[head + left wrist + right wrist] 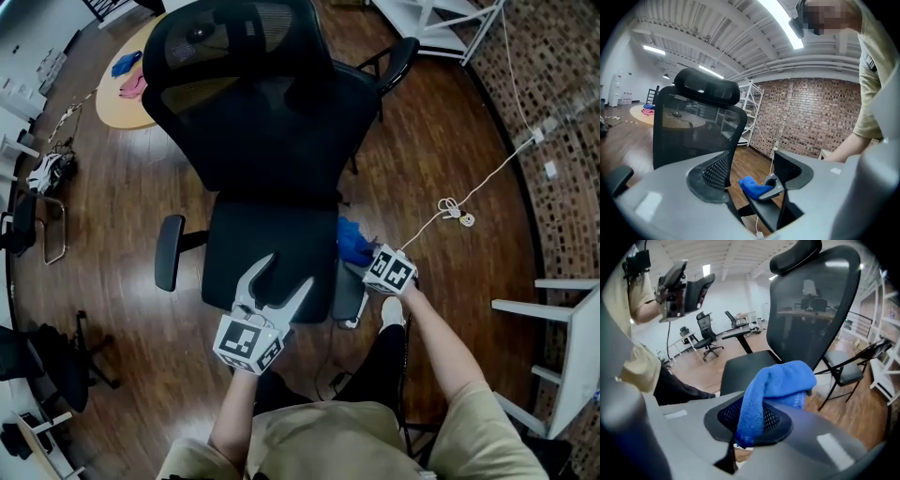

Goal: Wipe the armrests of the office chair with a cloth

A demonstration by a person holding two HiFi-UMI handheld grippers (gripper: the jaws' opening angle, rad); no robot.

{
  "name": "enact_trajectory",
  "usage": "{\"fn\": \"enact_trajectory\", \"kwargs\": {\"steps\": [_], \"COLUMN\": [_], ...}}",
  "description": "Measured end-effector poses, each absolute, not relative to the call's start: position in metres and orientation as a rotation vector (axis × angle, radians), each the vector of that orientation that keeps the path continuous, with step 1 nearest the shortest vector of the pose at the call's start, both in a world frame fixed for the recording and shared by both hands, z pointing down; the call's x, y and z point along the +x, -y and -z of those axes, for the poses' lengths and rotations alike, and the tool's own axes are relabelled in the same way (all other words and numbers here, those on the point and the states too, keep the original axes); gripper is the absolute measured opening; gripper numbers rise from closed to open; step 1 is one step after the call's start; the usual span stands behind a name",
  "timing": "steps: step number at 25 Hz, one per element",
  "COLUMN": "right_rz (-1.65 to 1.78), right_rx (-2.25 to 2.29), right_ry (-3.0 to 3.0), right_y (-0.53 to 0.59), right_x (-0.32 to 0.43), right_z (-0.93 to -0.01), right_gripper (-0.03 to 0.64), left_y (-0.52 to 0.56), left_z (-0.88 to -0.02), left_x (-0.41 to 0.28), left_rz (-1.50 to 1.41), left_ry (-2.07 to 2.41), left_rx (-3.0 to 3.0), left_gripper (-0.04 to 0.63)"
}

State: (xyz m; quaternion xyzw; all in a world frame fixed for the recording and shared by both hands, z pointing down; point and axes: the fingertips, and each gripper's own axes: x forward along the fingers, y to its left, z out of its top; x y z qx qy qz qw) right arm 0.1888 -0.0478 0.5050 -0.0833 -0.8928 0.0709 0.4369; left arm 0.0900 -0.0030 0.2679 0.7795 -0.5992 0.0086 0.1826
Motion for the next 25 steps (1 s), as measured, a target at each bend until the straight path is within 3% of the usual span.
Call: {"fn": "enact_trajectory", "kwargs": {"steps": [8,12,15,18,21,25], "right_rz": [-0.316,-0.324,-0.399,-0.287,-0.224,-0.176], "right_rx": [-0.496,-0.669,-0.648,-0.292,0.045,-0.006], "right_ry": [2.204,2.110,2.254,2.407,2.417,2.283], "right_y": [-0.108,-0.134,-0.080,0.032,0.119,0.116], "right_x": [0.237,0.264,0.249,0.219,0.203,0.198], "right_z": [-0.506,-0.506,-0.461,-0.430,-0.442,-0.494], "right_gripper": [0.020,0.020,0.020,0.020,0.020,0.020], "left_y": [-0.007,-0.007,-0.007,-0.008,-0.009,-0.007], "left_z": [-0.274,-0.271,-0.266,-0.265,-0.263,-0.264], "left_x": [0.082,0.080,0.075,0.070,0.072,0.077], "left_rz": [0.035,0.022,0.018,0.028,0.033,0.032], "left_ry": [1.711,1.714,1.730,1.747,1.749,1.739], "left_rx": [2.140,2.139,2.140,2.134,2.125,2.140], "left_gripper": [0.291,0.291,0.291,0.290,0.288,0.288]}}
